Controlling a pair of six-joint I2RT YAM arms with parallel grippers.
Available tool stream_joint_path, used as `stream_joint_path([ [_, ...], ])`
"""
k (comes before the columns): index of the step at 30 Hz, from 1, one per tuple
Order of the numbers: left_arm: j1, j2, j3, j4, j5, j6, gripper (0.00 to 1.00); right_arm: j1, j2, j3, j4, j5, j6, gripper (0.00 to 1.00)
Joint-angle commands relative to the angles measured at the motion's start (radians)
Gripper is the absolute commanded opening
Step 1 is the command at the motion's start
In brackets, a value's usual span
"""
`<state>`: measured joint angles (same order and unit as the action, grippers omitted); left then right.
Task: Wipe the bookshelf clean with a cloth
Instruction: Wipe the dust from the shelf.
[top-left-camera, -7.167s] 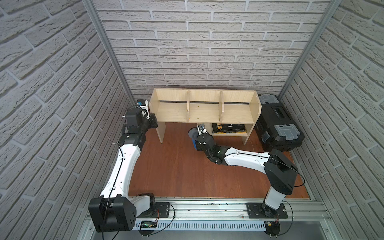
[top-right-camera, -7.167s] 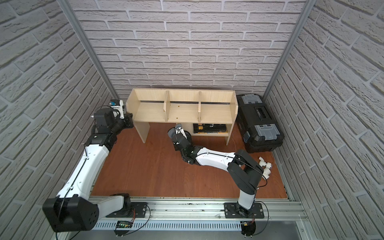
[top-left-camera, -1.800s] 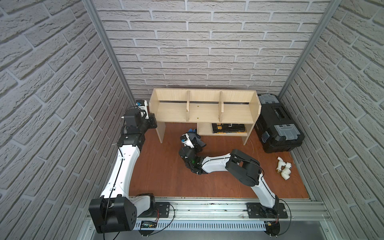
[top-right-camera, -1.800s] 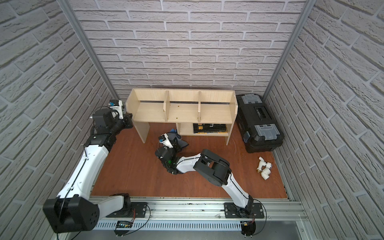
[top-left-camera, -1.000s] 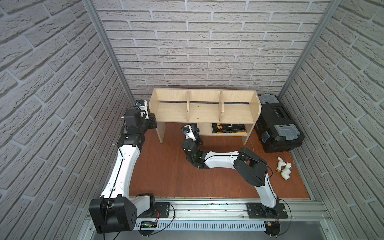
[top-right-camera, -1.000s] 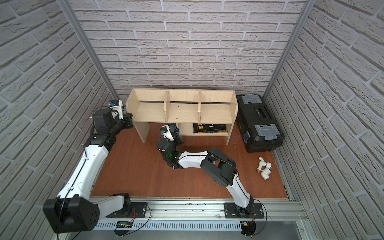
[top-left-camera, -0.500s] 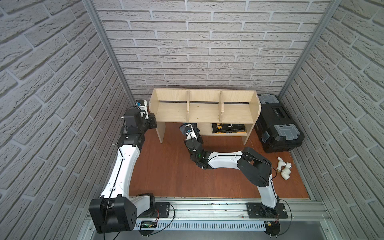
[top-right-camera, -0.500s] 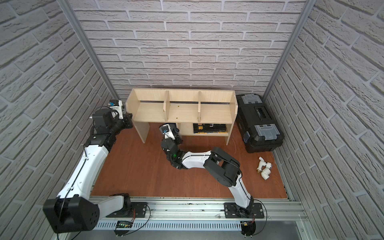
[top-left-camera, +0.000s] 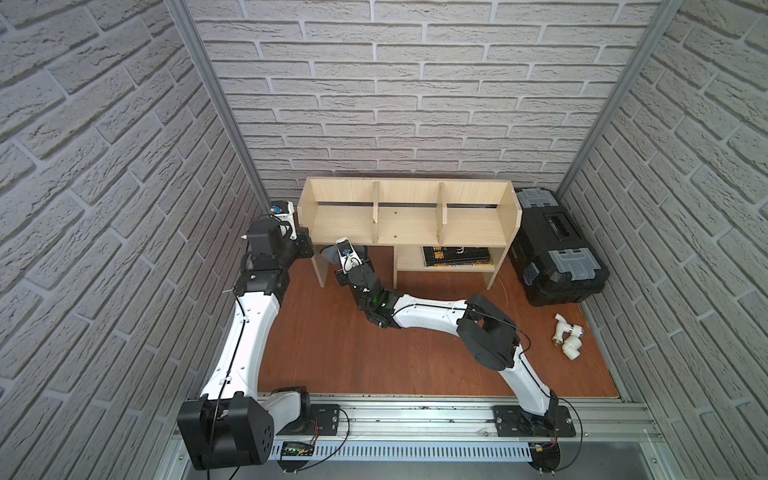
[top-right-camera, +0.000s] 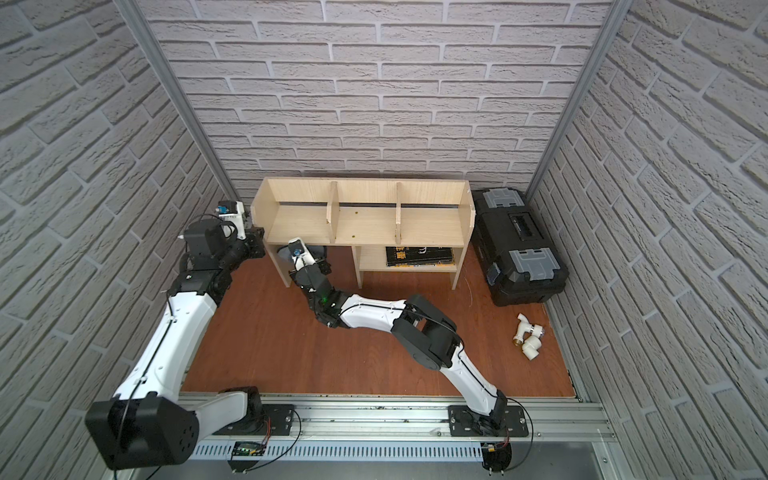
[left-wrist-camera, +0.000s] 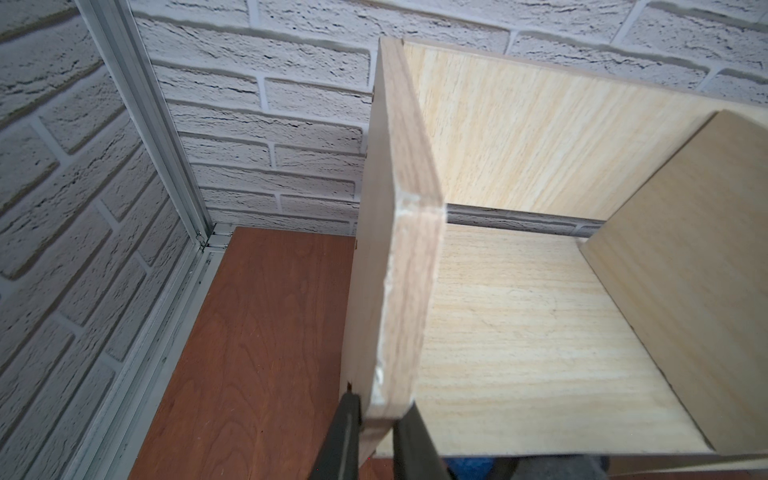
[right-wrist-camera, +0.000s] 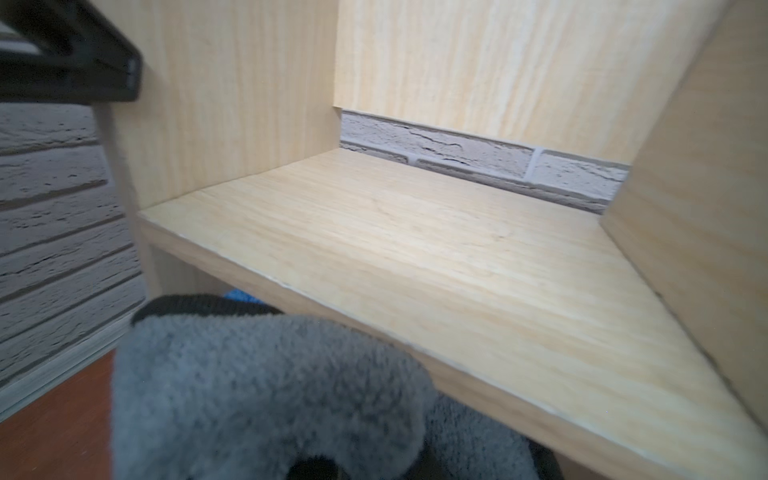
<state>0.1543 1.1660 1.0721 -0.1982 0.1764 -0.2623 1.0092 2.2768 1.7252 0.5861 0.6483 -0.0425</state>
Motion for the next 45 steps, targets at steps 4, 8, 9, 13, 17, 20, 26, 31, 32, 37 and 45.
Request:
stream_joint_path([
  [4, -0.001, -0.043, -0.007, 0.073, 0.033, -0.032, 0.0, 0.034, 0.133, 0.164, -0.08, -0.113, 0.159, 0.03],
  [8, -0.001, -0.039, -0.009, 0.074, 0.032, -0.034, 0.0, 0.055, 0.193, 0.177, -0.11, -0.129, 0.208, 0.03],
  [9, -0.001, -0.039, -0.009, 0.075, 0.032, -0.035, 0.0, 0.061, 0.198, 0.169, -0.112, -0.123, 0.206, 0.03],
  [13, 0.001, -0.04, -0.009, 0.076, 0.036, -0.038, 0.0, 0.063, 0.194, 0.127, -0.105, -0.119, 0.223, 0.03],
  [17, 0.001, -0.04, -0.009, 0.076, 0.035, -0.04, 0.0, 0.058, 0.164, 0.155, -0.113, -0.1, 0.156, 0.03],
  [20, 0.001, -0.042, -0.01, 0.078, 0.033, -0.04, 0.0, 0.041, 0.124, 0.212, -0.13, -0.086, 0.113, 0.03],
  [26, 0.001, -0.04, -0.012, 0.083, 0.038, -0.04, 0.0, 0.023, 0.148, 0.338, -0.218, -0.066, 0.089, 0.03],
  [31, 0.001, -0.043, -0.012, 0.082, 0.039, -0.04, 0.0, 0.031, 0.192, 0.269, -0.224, -0.114, 0.176, 0.03],
  [32, 0.001, -0.044, -0.012, 0.082, 0.038, -0.04, 0.0, 0.036, 0.199, 0.248, -0.222, -0.119, 0.189, 0.03],
  [37, 0.001, -0.042, -0.011, 0.08, 0.038, -0.039, 0.0, 0.06, 0.184, 0.131, -0.196, -0.107, 0.207, 0.03],
  [45, 0.001, -0.04, -0.011, 0.071, 0.022, -0.035, 0.0, 0.026, -0.02, -0.182, -0.064, 0.176, 0.088, 0.03],
])
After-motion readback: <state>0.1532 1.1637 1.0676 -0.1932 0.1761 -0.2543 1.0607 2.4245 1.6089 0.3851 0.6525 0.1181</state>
